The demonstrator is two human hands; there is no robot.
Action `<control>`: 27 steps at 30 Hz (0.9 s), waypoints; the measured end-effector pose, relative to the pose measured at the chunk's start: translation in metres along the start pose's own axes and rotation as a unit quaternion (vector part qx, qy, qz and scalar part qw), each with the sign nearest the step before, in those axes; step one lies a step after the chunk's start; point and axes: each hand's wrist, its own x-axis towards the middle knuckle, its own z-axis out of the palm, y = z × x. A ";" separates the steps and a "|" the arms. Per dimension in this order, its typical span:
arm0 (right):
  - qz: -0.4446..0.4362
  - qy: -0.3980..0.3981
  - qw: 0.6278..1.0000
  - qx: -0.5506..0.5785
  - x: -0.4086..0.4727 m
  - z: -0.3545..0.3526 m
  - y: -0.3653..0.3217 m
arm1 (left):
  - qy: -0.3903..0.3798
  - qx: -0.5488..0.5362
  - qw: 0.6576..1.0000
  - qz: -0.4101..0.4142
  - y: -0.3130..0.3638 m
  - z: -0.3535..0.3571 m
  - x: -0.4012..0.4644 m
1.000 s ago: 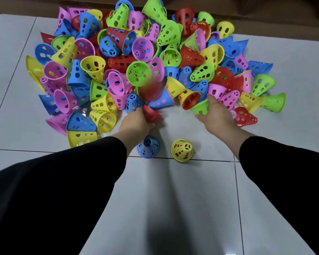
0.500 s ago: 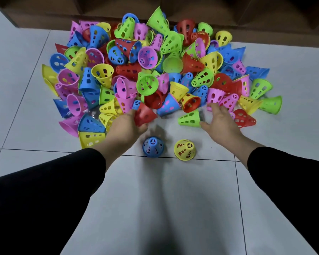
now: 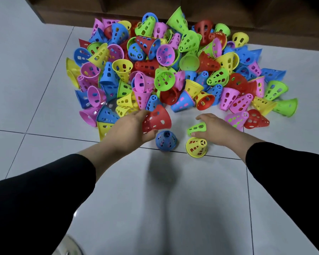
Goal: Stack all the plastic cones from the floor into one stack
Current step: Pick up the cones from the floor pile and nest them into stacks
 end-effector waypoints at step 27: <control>-0.005 0.137 0.981 0.138 -0.073 0.063 0.019 | -0.152 0.117 0.980 -0.061 0.036 0.073 0.020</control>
